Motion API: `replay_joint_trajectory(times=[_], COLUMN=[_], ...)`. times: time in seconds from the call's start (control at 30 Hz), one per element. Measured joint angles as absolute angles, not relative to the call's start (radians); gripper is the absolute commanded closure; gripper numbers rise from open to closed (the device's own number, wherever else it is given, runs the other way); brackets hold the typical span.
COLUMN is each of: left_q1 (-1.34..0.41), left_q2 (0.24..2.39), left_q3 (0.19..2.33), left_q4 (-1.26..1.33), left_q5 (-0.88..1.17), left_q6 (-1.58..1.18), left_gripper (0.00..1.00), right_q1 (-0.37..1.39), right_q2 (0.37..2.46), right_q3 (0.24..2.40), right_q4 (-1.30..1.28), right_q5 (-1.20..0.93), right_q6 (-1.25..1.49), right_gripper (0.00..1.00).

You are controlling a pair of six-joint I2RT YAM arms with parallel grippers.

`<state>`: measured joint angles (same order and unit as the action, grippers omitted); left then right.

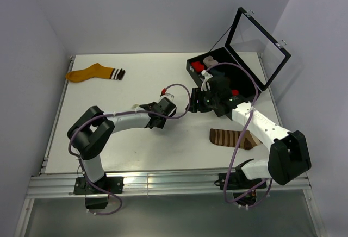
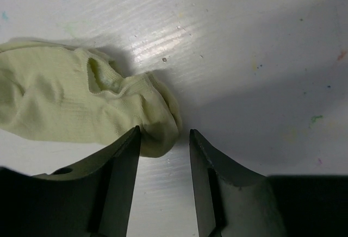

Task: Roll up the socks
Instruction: Roll the sock at the center of the board.

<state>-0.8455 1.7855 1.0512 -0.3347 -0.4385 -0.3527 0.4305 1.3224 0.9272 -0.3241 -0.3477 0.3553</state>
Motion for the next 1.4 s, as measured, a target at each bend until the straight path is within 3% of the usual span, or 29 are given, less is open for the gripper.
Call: replay_joint_trajectory(times=[0.2,0.4,0.67,1.17,1.4], left_q1=[-0.846,-0.847,-0.845,-0.627,-0.521], left_q2=[1.816,1.836,1.824,1.69,1.644], left_q3=[1.078,1.087,1.092,0.868,0.713], left_q4=[-0.339,-0.34,-0.338,-0.053,0.149], left_q5=[-0.47,-0.495,-0.441,0.187,0.389], left_q6=[-0.353,-0.354,-0.362,-0.63,-0.804], left_gripper=[0.65,0.99,1.0,1.0,1.0], right_q1=[0.43,0.429,0.43,0.516,0.57], right_q2=[1.328,1.33,1.33,1.351,1.454], right_q3=[0.927,0.926,0.923,0.869,0.868], right_q4=[-0.324,-0.324,-0.321,-0.196,-0.107], right_q5=[-0.334,-0.324,-0.318,-0.28,-0.274], right_q6=[0.35,0.346,0.348,0.428,0.483], right_gripper=[0.44,0.44,0.44,0.45,0.51])
